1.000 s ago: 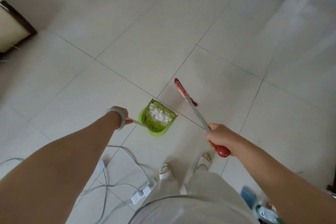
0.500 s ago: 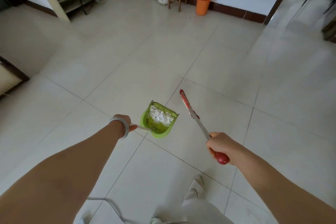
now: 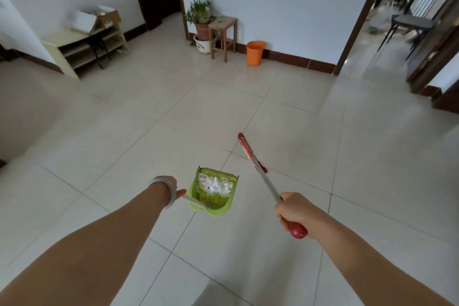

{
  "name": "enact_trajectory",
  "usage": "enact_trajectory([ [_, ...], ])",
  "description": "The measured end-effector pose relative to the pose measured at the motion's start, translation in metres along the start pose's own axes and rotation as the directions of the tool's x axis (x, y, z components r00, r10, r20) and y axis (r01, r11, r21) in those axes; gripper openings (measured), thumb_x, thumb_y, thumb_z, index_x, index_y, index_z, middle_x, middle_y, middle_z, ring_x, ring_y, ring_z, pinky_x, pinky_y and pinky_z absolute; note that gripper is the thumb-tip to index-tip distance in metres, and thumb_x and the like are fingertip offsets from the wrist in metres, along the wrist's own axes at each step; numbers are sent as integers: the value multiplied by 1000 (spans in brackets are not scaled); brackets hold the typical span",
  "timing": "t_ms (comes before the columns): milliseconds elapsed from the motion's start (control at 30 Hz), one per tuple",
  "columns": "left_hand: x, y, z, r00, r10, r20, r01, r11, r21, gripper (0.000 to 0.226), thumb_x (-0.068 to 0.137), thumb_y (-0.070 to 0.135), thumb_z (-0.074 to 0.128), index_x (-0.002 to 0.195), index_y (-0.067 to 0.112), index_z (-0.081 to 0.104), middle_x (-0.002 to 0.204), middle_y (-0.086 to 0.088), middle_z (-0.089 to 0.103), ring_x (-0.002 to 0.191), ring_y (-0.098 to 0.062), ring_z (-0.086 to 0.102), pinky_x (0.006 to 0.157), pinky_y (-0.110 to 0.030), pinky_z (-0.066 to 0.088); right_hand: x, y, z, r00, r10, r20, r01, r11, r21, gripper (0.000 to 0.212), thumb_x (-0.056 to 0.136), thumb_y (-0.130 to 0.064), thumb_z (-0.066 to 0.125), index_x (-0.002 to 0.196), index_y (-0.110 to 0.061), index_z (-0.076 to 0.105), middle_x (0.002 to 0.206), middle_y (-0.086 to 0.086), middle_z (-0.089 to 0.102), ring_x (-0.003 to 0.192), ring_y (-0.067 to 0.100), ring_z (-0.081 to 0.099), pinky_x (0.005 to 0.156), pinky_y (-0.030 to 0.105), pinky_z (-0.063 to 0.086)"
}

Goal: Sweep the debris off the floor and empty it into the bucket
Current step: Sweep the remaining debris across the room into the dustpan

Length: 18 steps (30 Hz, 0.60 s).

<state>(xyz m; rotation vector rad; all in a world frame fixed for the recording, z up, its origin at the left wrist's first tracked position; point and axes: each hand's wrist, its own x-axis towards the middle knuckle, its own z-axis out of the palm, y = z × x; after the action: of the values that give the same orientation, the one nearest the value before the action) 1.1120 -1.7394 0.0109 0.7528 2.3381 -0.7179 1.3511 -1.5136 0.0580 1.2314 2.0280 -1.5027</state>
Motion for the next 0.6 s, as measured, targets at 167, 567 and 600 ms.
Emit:
enact_trajectory([
  [167, 54, 9, -61, 1000, 11, -16, -12, 1000, -28, 48, 100, 43, 34, 129, 12, 55, 109, -6, 61, 113, -22, 61, 93, -30, 48, 52, -41, -32, 998, 52, -35, -52, 999, -2, 15, 81, 2, 44, 89, -5, 54, 50, 9, 56, 43, 19, 53, 50, 24, 42],
  [567, 244, -8, -243, 988, 131, -79, -127, 991, 44, 51, 97, 55, 30, 87, 12, 55, 99, -10, 67, 104, -23, 64, 87, -31, 48, 208, -169, -108, 981, 160, -111, -145, 981, 125, 15, 85, 1, 42, 94, -1, 54, 62, 11, 55, 40, 16, 53, 39, 21, 38],
  [600, 258, -9, -256, 987, 136, -86, -133, 990, 40, 51, 96, 55, 30, 81, 11, 53, 83, -6, 62, 96, -23, 63, 82, -30, 48, 219, -176, -112, 980, 165, -115, -149, 980, 131, 14, 85, 0, 43, 93, -1, 54, 60, 11, 56, 42, 17, 53, 41, 23, 39],
])
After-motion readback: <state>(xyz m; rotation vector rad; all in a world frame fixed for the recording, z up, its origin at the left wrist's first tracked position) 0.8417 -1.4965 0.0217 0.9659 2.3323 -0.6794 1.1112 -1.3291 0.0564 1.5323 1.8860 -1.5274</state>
